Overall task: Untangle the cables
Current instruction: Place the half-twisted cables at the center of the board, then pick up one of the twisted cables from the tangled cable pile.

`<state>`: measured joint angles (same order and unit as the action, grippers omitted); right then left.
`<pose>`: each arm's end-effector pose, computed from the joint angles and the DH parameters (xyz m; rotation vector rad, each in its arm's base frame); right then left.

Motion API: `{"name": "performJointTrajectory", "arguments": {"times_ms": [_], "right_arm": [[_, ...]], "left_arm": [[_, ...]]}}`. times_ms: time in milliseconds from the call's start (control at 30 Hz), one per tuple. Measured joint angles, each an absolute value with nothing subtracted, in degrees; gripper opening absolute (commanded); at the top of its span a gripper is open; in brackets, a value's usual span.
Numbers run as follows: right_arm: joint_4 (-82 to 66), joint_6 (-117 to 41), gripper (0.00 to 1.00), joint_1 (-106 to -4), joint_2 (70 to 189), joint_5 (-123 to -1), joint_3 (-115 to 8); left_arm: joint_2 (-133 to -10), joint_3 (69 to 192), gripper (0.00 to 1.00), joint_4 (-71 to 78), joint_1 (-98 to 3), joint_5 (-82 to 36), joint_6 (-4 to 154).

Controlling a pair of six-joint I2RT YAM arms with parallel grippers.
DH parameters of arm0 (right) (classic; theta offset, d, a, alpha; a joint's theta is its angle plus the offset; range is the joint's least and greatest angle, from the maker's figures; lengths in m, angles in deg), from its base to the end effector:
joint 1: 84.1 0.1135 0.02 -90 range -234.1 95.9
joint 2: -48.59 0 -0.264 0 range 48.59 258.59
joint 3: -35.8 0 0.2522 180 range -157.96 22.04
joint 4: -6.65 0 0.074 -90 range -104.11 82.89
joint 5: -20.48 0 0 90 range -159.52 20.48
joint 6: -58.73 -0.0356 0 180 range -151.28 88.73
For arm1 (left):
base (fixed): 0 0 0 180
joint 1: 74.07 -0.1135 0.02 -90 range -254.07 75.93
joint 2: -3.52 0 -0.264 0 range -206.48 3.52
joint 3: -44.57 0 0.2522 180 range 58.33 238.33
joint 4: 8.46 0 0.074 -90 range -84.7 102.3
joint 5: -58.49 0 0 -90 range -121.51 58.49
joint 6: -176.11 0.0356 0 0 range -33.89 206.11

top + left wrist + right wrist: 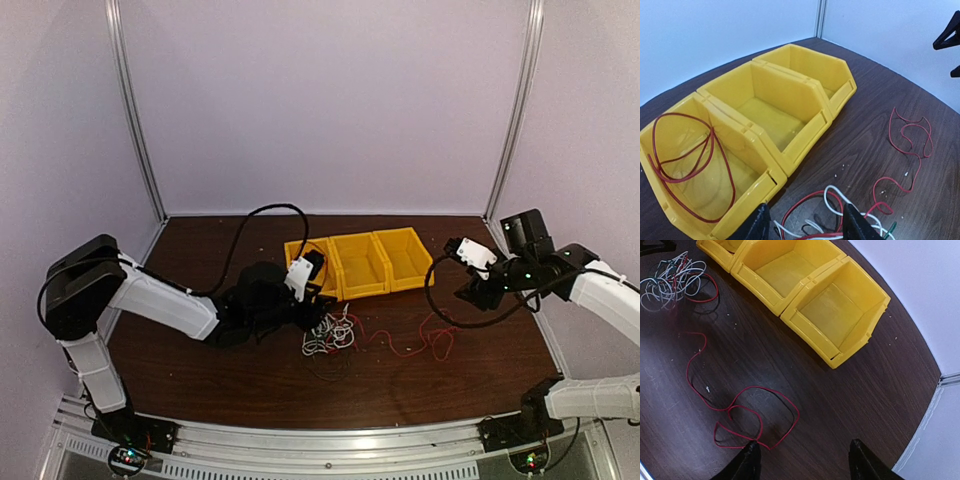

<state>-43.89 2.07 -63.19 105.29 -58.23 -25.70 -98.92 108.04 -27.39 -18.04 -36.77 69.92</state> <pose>0.1866 0.0787 0.2773 -1.1561 2.0495 0.1275 0.2127 -0.3098 0.1752 0.6187 1.8952 -0.7477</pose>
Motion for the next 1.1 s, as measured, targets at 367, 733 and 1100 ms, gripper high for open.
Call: {"name": "performJointTrajectory", "arguments": {"times_ms": [367, 733, 1100], "right_arm": [[-41.33, 4.69, 0.58, -54.28, 122.34, -47.94, -30.56], [-35.71, 2.59, 0.56, -47.68, 146.8, -34.98, -42.95], [-35.51, -0.53, 0.55, -47.04, 150.82, -27.19, -44.41]], "left_arm": [[-105.91, 87.37, 0.51, -61.11, -17.88, -36.97, 66.41], [-106.46, 88.13, 0.49, -70.2, -17.58, -37.49, 65.55], [-106.44, 93.9, 0.49, -62.14, -14.21, -40.86, 67.11]]}}
